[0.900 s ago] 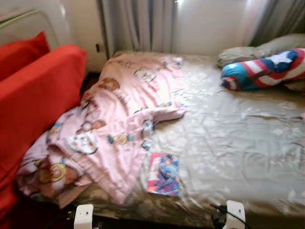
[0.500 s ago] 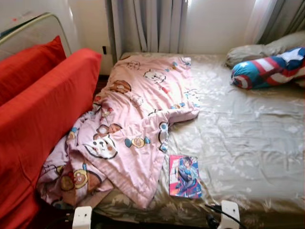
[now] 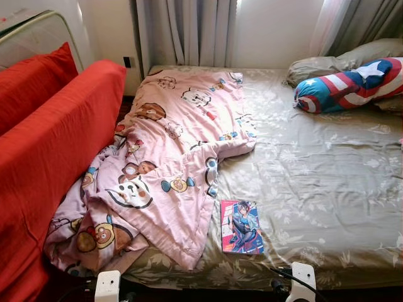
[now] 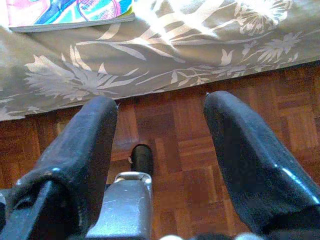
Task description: Clean up the room
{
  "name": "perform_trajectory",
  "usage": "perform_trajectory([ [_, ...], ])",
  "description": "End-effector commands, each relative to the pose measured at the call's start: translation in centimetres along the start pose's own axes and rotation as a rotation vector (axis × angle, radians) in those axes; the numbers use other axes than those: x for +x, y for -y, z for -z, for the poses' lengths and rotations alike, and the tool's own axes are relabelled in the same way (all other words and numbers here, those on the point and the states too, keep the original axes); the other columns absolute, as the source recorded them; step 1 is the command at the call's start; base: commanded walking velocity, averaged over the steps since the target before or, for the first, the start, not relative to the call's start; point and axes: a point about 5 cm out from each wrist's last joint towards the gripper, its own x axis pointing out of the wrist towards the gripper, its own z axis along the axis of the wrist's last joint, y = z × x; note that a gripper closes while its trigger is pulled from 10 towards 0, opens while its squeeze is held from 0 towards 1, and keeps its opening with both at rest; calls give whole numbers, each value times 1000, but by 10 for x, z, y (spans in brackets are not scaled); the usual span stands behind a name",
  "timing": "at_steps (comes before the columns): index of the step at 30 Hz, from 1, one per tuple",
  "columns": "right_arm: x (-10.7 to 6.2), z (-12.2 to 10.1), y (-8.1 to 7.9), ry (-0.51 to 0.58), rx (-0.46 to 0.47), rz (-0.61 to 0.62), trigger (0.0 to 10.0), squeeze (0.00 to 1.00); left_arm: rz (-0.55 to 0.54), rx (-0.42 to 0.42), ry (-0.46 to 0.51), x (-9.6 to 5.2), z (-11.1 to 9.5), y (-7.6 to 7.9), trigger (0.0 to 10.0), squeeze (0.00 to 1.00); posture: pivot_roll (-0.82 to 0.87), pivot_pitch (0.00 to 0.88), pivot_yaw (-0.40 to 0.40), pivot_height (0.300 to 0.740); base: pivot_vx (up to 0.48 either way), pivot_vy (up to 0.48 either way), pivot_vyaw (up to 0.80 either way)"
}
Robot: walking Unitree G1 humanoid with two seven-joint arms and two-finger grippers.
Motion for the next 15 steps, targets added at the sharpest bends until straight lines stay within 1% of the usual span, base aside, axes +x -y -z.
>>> perform_trajectory([
  [1, 0, 2, 1, -6, 4, 2, 10000, 0, -3, -15, -21, -1, 6, 0, 10000, 0, 110, 71, -43, 740, 0, 0, 0],
  [15, 0, 2, -1, -6, -8, -5, 10000, 0, 1, -26, -24, -1, 6, -1, 10000, 0, 109, 76, -42, 740, 0, 0, 0],
])
